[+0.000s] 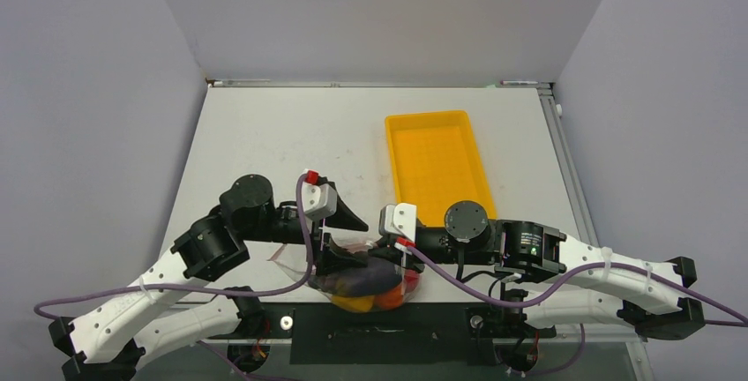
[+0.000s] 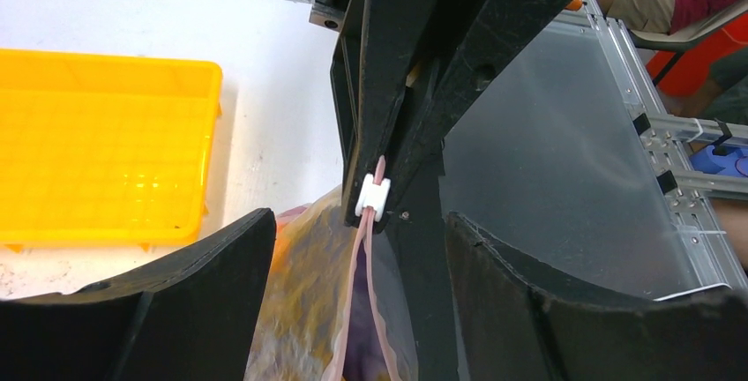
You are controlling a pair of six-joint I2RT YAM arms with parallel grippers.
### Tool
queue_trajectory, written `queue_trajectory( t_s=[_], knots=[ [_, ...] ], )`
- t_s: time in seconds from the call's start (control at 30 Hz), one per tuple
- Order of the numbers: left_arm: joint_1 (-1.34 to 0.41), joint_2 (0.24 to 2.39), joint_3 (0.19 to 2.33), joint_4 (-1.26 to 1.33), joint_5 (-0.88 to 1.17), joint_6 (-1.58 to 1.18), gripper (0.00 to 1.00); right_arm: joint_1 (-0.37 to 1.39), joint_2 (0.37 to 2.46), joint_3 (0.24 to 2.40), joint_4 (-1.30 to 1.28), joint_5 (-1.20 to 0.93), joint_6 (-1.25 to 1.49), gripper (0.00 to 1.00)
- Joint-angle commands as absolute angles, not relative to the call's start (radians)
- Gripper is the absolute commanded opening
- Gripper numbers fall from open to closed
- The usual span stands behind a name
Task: Place the food in the zip-top bag and seal the zipper
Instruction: Zip the zipper food storage bag at the center of the board.
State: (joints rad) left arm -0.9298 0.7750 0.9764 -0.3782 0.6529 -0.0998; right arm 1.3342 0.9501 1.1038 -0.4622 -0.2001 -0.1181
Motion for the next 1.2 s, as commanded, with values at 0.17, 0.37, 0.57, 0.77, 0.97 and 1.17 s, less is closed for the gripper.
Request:
queue_trajectory(
  t_s=[0.17,0.37,0.57,0.77,0.97,1.17],
  knots=[
    [-0.932,0.783,0.974,-0.261,0.668,-0.129,0.64,1.328,0.937,1.083,-0.388,-0.220,-0.118,0.05],
    [-0.931,0.792,0.972,-0.249,0.685,-0.133,0.51,1.328,0.926,1.068,-0.378,-0.208,-0.114,0.05],
    [-0.931,0.795,0.968,-0.250,0.696,-0.135,0.23,1.327,0.915,1.058,-0.371,-0.192,-0.105,0.05],
    [-0.931,0.797,0.967,-0.264,0.700,-0.132,0.01,1.326,0.901,1.059,-0.367,-0.174,-0.100,0.05],
    [-0.931,0.792,0.966,-0.298,0.684,-0.122,0.00,1.326,0.878,1.050,-0.344,-0.134,-0.092,0.05],
    [-0.931,0.777,0.964,-0.341,0.656,-0.104,0.00,1.327,0.829,1.035,-0.306,-0.100,-0.095,0.05]
  ],
)
